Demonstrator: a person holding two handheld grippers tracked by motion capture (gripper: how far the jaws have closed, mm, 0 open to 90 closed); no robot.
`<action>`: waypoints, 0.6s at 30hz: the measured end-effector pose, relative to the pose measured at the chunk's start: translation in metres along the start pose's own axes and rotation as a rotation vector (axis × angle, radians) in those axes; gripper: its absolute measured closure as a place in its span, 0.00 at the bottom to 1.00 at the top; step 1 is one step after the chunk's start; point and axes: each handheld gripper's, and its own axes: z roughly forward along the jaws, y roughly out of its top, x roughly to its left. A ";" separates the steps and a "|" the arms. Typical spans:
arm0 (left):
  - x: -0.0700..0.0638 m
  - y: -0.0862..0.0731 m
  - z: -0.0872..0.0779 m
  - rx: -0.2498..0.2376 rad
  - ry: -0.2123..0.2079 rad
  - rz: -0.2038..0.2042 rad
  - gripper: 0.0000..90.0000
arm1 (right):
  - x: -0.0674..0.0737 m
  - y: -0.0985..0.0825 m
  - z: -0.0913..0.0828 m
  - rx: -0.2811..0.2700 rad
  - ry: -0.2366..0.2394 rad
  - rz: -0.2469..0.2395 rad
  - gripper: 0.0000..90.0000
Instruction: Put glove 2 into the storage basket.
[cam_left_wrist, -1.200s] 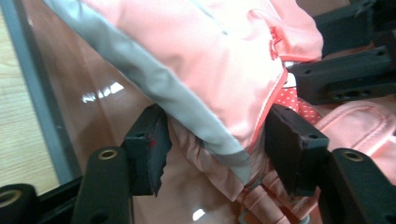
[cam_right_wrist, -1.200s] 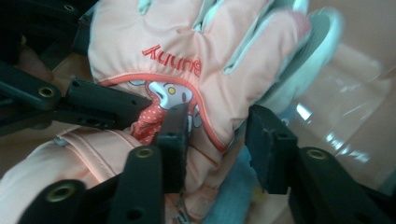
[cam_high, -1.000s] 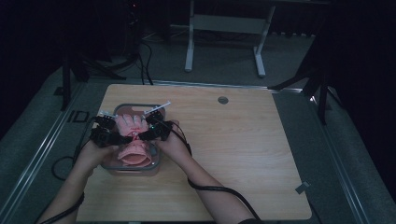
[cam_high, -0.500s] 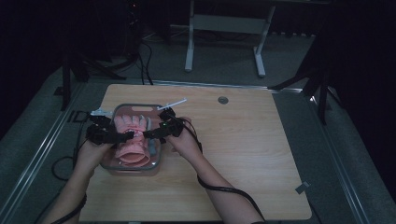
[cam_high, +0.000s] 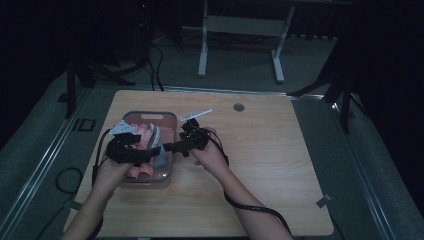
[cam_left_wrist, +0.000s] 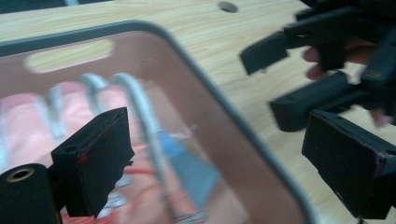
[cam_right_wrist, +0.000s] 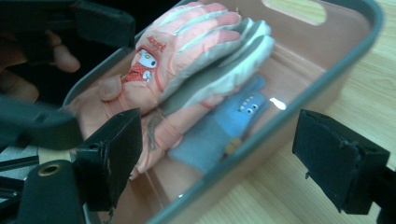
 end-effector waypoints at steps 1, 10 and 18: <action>-0.009 0.001 0.003 -0.005 -0.021 0.015 0.10 | -0.001 -0.001 -0.003 -0.002 -0.002 -0.003 0.18; -0.047 0.002 0.018 -0.004 -0.105 0.080 0.09 | -0.008 -0.015 -0.023 0.003 -0.030 -0.026 0.18; -0.073 0.004 0.033 -0.002 -0.145 0.119 0.09 | -0.023 -0.037 -0.041 0.005 -0.042 -0.015 0.18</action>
